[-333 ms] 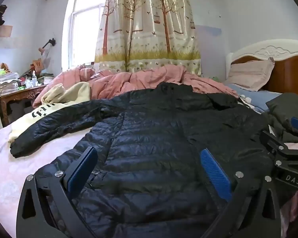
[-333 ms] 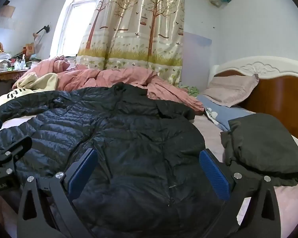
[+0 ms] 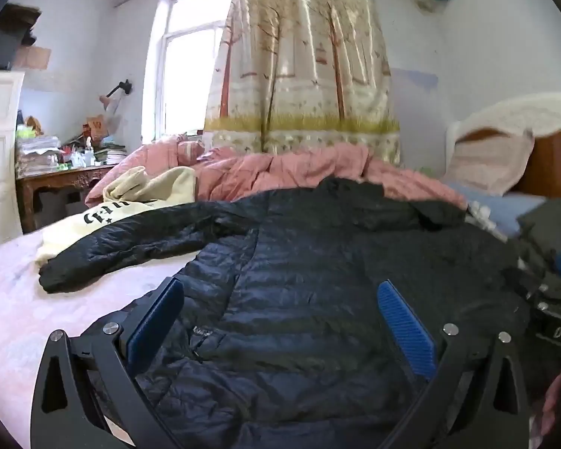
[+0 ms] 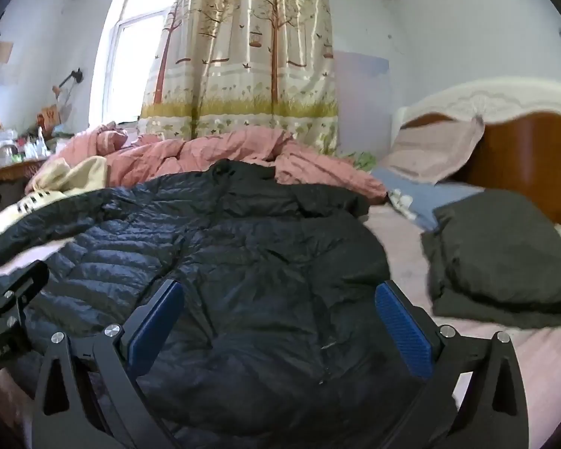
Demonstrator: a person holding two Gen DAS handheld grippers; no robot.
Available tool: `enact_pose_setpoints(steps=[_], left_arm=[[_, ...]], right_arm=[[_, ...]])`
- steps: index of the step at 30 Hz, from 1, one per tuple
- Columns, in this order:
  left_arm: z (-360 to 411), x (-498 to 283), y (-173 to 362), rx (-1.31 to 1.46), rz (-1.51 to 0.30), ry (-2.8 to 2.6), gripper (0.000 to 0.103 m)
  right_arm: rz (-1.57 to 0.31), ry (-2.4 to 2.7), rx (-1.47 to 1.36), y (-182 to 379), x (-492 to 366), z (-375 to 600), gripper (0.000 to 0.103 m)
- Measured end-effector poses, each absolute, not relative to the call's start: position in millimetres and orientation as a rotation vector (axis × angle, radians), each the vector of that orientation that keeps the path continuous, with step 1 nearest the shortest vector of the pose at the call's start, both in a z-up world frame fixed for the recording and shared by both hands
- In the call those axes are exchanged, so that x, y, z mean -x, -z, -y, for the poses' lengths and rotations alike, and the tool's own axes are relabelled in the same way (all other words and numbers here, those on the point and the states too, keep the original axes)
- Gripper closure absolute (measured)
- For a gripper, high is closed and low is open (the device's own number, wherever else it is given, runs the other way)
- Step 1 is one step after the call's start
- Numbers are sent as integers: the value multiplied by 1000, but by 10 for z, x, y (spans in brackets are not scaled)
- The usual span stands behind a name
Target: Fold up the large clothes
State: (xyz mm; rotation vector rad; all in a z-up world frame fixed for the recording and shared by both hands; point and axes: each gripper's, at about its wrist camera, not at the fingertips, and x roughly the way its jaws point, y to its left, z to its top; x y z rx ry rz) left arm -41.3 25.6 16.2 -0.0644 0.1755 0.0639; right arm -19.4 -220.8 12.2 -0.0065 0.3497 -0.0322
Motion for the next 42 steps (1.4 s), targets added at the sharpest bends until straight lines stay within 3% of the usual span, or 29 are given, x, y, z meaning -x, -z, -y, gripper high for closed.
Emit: enact_pose_setpoints(steps=[9, 15, 31, 42], left_arm=[[-700, 733, -293, 102, -223, -76, 0], [-318, 955, -253, 31, -233, -68, 0], [-36, 761, -512, 0, -285, -77, 0], [-16, 503, -363, -11, -303, -101, 0]], right_arm=[[-350, 22, 15, -102, 192, 2071, 0], [-350, 43, 37, -95, 202, 2015, 0], [-356, 63, 32, -104, 189, 2065, 0], [-352, 70, 46, -111, 205, 2062, 0]])
